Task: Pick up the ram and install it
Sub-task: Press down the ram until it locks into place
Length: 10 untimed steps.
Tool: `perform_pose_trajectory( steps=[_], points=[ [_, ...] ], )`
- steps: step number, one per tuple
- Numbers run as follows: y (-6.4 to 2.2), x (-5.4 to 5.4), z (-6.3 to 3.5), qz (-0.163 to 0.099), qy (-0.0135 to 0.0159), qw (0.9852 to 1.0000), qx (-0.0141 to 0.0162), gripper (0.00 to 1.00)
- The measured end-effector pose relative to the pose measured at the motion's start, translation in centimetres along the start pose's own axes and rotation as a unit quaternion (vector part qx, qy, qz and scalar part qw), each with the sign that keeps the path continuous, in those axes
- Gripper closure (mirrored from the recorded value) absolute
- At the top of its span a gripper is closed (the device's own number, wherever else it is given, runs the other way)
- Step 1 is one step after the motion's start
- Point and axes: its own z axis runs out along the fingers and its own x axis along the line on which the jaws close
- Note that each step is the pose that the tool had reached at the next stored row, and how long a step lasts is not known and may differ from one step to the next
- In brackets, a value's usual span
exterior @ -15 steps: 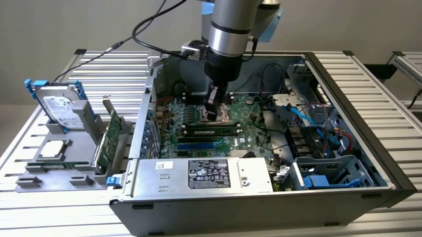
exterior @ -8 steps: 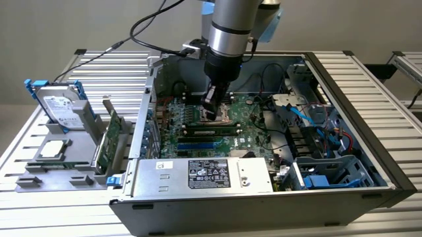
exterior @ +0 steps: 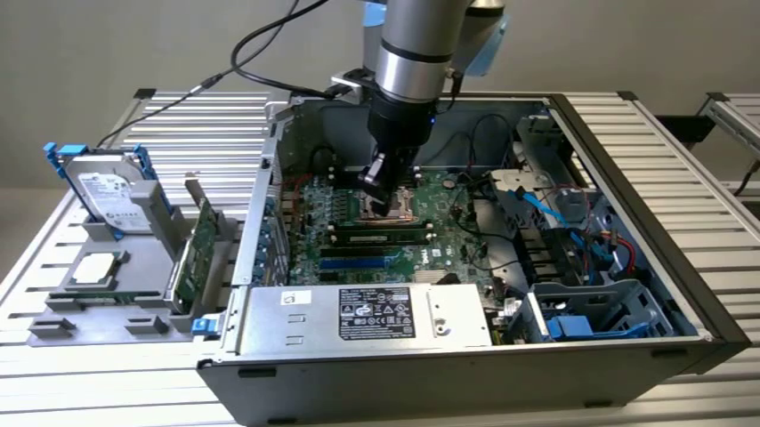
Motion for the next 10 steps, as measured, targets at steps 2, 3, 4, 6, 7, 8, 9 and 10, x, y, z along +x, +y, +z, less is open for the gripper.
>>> perform_pose_trajectory(
  steps=[2, 3, 4, 6, 7, 8, 9, 10],
  points=[
    [0.01, -0.01, 0.0, 0.009, -0.0041, 0.9999, 0.0063, 0.89],
    [0.02, -0.02, 0.0, 0.012, -0.0061, 0.9999, 0.0097, 0.89],
    [0.02, -0.03, 0.0, 0.017, -0.0084, 0.9997, 0.0136, 0.89],
    [0.02, -0.03, 0.01, 0.025, -0.0103, 0.9994, 0.021, 0.89],
    [0.02, -0.03, 0.02, 0.029, -0.0092, 0.9992, 0.024, 0.89],
    [0.02, -0.03, 0.03, 0.034, -0.0079, 0.999, 0.0272, 0.89],
    [0.02, -0.04, 0.03, 0.039, -0.0065, 0.9988, 0.0304, 0.89],
    [0.02, -0.04, 0.04, 0.044, -0.0053, 0.9985, 0.0332, 0.89]
  ],
)
